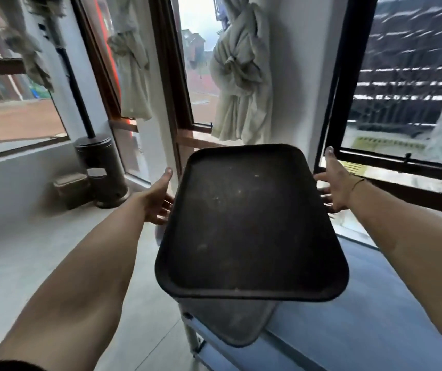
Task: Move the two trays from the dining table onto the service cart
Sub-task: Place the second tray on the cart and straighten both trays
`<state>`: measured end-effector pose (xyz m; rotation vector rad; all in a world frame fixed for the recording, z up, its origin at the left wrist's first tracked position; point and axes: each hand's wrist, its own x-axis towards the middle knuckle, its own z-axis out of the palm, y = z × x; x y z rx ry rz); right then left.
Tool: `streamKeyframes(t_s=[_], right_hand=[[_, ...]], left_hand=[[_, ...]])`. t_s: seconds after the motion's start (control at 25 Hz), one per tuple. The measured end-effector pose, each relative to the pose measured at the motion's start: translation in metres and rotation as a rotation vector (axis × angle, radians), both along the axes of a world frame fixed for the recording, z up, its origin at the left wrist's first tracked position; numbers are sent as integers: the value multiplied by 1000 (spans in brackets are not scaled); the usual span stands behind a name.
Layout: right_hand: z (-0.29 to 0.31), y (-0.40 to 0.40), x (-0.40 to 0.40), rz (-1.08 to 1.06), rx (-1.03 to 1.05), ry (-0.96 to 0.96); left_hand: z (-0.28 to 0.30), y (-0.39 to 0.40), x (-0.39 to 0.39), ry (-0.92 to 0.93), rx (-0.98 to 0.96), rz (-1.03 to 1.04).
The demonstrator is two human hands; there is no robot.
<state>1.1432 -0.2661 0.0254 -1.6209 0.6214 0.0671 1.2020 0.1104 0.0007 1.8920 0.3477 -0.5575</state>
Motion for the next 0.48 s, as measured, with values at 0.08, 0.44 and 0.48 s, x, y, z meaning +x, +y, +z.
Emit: streamKeyframes(t_s=[0.08,0.44,0.48], right_hand=[[-4,-24,-19,-90,-15,19],[-24,-108,-130,-450,32,51],[-26,-114,-142,-476,37,48]], left_hand=[[-5,-30,13,-4,-17,-83],[-24,-164,29,50,-41,-478],[-27,-177,27,65,-37,-510]])
